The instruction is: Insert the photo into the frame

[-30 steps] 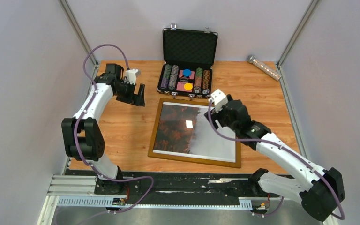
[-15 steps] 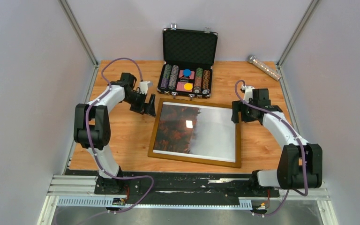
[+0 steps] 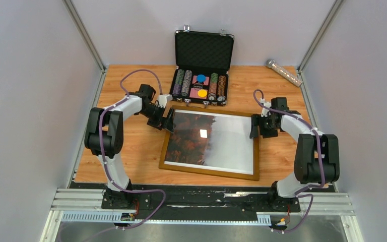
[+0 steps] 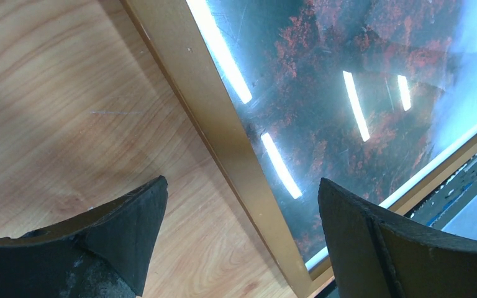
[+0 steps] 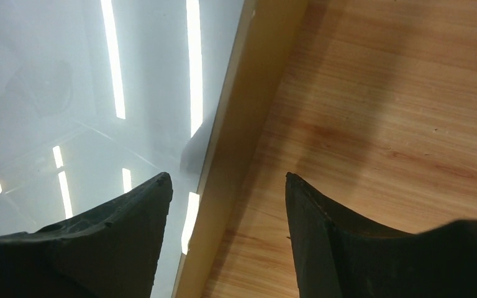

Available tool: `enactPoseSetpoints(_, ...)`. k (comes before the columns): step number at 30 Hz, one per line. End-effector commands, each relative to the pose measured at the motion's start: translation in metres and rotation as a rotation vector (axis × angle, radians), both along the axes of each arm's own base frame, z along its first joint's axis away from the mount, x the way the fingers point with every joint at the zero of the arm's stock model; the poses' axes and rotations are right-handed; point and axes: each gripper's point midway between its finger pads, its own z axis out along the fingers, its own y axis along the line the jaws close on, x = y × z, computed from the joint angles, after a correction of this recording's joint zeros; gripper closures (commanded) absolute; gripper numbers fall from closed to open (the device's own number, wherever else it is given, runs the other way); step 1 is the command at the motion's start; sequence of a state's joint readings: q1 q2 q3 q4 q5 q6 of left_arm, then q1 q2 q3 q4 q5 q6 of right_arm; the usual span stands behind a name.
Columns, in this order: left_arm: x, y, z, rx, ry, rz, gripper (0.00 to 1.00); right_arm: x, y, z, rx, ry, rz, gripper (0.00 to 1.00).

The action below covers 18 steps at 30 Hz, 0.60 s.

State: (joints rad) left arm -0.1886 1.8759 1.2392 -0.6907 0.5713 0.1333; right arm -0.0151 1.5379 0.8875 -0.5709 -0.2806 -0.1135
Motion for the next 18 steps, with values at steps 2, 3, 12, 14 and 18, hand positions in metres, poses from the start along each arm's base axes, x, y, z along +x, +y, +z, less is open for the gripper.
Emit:
enactPoseSetpoints(2,-0.003,-0.007,-0.008,-0.018,0.006,-0.014,0.0,0.015,-0.006,0.005,0.008,-0.017,-0.015,0.37)
enactPoseSetpoints(3,-0.003,-0.008,-0.009,-0.018,0.009,-0.016,0.0,0.015,-0.007,0.003,0.007,-0.013,-0.017,0.39)
enactPoseSetpoints(12,-0.012,-0.015,-0.008,-0.028,0.025,-0.05,0.0,0.016,-0.006,-0.007,0.025,0.025,-0.008,0.57)
enactPoseSetpoints(14,-0.015,-0.015,-0.007,-0.031,0.028,-0.06,0.0,0.016,-0.006,-0.009,0.029,0.036,-0.007,0.62)
enactPoseSetpoints(18,-0.022,-0.018,-0.005,-0.04,0.035,-0.088,0.0,0.018,-0.006,-0.009,0.034,0.039,-0.003,0.72)
